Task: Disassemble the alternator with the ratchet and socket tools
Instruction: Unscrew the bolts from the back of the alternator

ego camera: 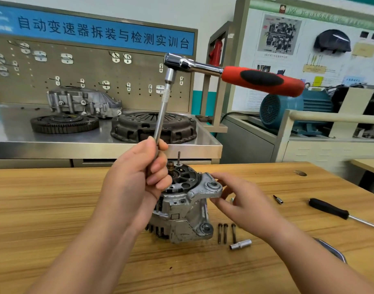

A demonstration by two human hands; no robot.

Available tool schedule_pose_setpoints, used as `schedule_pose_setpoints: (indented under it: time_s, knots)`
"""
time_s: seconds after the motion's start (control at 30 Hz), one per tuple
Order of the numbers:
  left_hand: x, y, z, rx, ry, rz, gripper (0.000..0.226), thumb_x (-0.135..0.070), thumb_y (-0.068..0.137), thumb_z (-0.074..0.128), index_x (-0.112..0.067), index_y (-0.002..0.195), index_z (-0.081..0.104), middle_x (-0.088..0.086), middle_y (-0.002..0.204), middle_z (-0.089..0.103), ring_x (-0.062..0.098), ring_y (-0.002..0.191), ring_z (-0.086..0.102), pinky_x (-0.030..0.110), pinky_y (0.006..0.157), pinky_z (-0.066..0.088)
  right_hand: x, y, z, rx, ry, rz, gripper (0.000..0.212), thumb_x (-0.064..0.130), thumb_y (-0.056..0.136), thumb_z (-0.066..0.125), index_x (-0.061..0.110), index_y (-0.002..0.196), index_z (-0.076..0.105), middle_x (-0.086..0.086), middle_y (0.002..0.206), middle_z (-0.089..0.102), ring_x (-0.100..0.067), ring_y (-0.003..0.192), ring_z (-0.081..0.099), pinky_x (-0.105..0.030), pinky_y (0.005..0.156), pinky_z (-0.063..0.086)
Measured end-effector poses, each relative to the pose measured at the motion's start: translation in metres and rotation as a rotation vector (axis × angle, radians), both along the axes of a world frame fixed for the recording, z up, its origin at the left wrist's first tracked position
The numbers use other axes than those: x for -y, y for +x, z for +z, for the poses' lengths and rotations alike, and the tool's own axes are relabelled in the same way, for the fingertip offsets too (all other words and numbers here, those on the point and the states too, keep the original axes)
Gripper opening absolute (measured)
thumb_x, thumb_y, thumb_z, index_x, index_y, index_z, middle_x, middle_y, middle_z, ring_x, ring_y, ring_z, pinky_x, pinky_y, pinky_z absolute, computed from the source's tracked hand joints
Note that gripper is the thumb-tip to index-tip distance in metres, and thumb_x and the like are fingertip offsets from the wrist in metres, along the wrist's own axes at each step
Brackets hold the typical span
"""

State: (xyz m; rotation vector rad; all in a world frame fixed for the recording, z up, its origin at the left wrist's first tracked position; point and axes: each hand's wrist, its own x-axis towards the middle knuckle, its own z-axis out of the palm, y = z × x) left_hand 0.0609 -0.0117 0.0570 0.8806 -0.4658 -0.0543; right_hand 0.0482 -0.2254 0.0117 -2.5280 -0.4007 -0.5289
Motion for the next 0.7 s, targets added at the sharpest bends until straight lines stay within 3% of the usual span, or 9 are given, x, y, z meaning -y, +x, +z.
schedule_pose_setpoints:
  time_s: [0.13,0.23,0.37,0.5,0.7]
  knots:
    - [0.002,-0.001,0.0,0.015,-0.045,-0.035,0.021,-0.026,0.083,0.049,-0.015,0.07,0.063,-0.004,0.057,0.034,0.006,0.044,0.028,0.016,0.04,0.034,-0.006,-0.008,0.001,0.092,-0.1,-0.044,0.043,0.027,0.093,0.058,0.039,0.134,0.052,0.025,0.105,0.064,0.011,0.084,0.053,-0.009,0.064,0.035]
    - [0.002,0.0,0.0,0.039,-0.038,-0.027,0.019,-0.025,0.084,0.048,-0.015,0.075,0.061,-0.004,0.059,0.036,0.007,0.046,0.031,0.018,0.044,0.038,-0.012,-0.016,0.0,0.175,-0.207,-0.084,0.042,0.034,0.094,0.055,0.036,0.135,0.053,0.02,0.106,0.068,0.004,0.089,0.057,-0.014,0.07,0.041]
    - [0.002,0.002,-0.001,0.069,-0.025,-0.032,0.019,-0.023,0.084,0.048,-0.017,0.073,0.062,-0.004,0.059,0.04,0.007,0.047,0.035,0.019,0.048,0.043,-0.026,-0.028,-0.003,0.4,-0.232,-0.04,0.035,0.037,0.09,0.053,0.021,0.117,0.069,0.012,0.089,0.071,-0.007,0.077,0.065,-0.022,0.063,0.053]
    - [0.003,0.003,-0.002,0.099,-0.032,-0.071,0.018,-0.021,0.085,0.047,-0.017,0.075,0.062,-0.003,0.06,0.043,0.007,0.048,0.039,0.02,0.054,0.047,-0.045,-0.03,-0.009,0.443,-0.223,0.063,0.034,0.036,0.091,0.053,0.018,0.116,0.068,0.011,0.087,0.067,-0.006,0.076,0.061,-0.019,0.064,0.051]
    - [0.002,0.004,-0.003,0.14,0.006,-0.045,0.013,-0.02,0.084,0.048,-0.018,0.076,0.058,-0.004,0.058,0.042,0.007,0.046,0.037,0.02,0.052,0.047,-0.073,-0.025,-0.011,0.431,-0.232,0.135,0.033,0.03,0.089,0.054,0.023,0.121,0.062,0.009,0.09,0.063,-0.01,0.078,0.058,-0.026,0.061,0.052]
